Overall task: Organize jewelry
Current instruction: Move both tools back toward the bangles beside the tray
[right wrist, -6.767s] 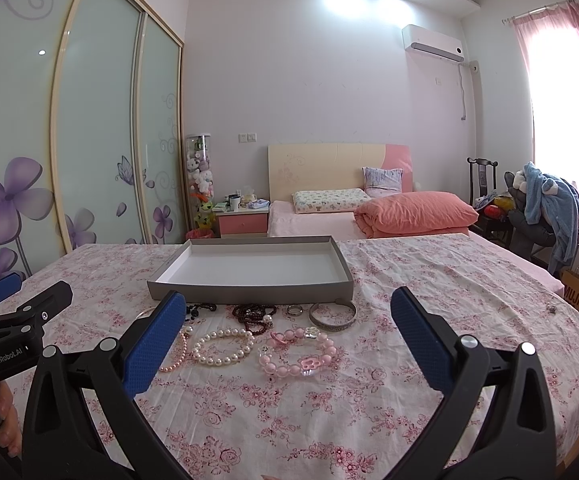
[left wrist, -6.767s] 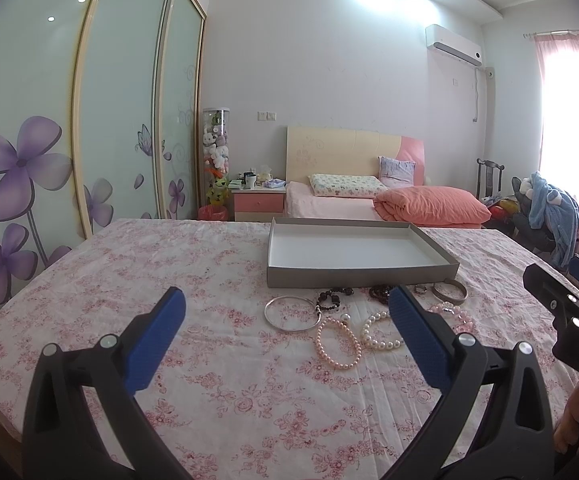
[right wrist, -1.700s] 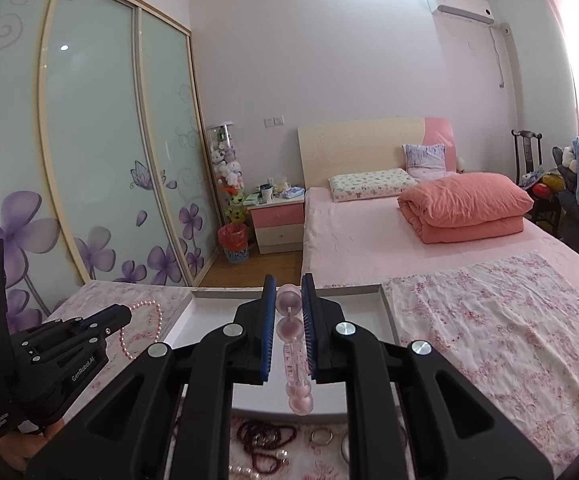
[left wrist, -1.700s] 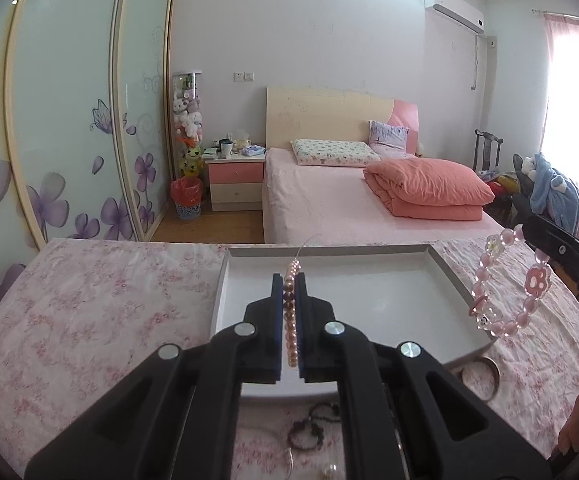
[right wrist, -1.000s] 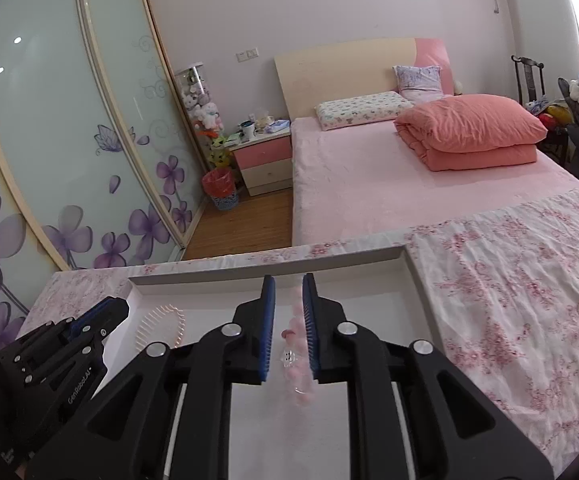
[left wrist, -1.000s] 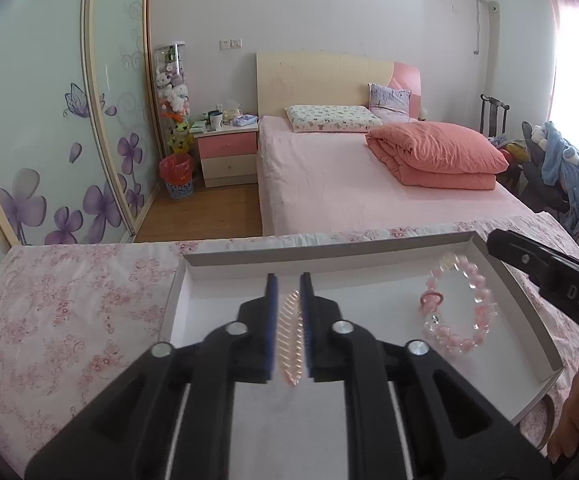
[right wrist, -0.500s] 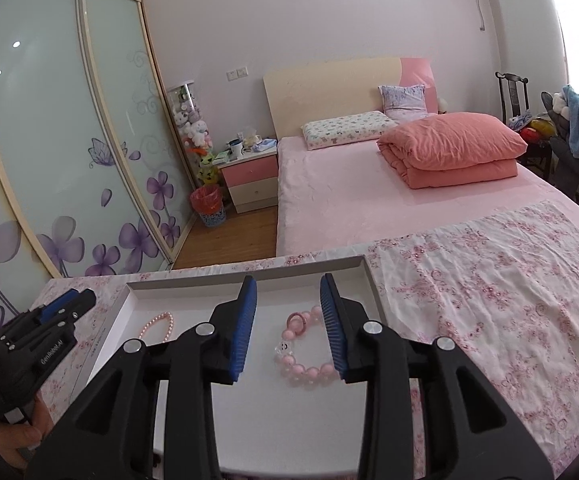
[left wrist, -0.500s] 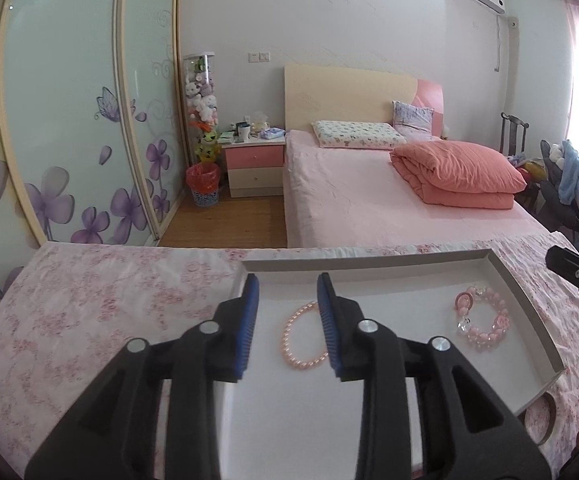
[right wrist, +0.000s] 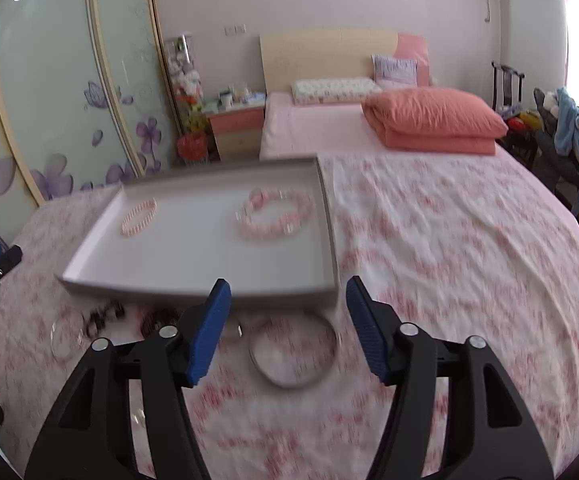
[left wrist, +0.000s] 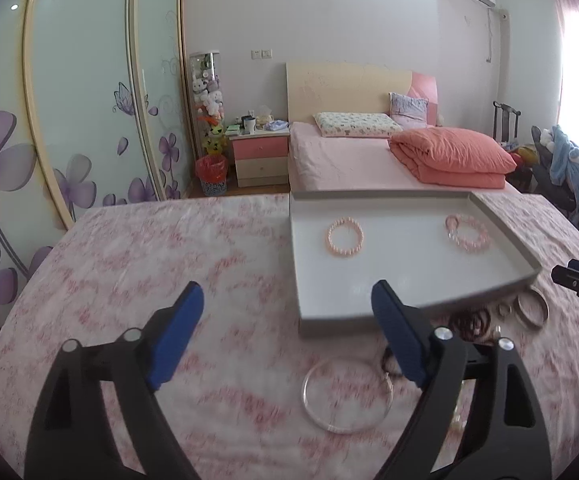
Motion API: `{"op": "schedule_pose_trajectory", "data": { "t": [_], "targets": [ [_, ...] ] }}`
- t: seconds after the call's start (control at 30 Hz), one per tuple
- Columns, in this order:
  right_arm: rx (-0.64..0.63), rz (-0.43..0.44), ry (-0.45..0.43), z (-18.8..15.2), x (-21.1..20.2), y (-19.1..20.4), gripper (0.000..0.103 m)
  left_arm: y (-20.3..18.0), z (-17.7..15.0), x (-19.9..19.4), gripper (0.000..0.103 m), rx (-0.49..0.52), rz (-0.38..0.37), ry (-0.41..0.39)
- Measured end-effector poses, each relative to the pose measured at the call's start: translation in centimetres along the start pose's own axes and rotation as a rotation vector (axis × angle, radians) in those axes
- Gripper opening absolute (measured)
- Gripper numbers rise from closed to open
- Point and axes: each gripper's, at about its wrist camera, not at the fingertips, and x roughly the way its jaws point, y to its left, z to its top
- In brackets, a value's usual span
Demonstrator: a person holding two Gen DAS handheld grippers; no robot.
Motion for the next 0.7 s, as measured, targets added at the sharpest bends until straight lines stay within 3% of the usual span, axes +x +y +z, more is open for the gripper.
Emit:
{"op": "schedule_pose_trajectory", "data": {
  "t": [0.13,0.3,0.7],
  "targets": [
    [-0.012,-0.019,0.076,-1.8,1.0,-0.2,0.074,0.0,-1.9,-0.6,0.092,0.041,-0.008,0.039],
    [-0.020,-0.039,0.125,-2.7,2.4,0.0,0.077,-0.6,-3.4,-0.7,0.093,0.091,-0.008,0.062],
    [-0.024,-0.090,0.150,-2.6,5.1,1.1,0.081,-0.3,-4.5,0.1,0.093,0.087,-0.024,0.120]
  ]
}}
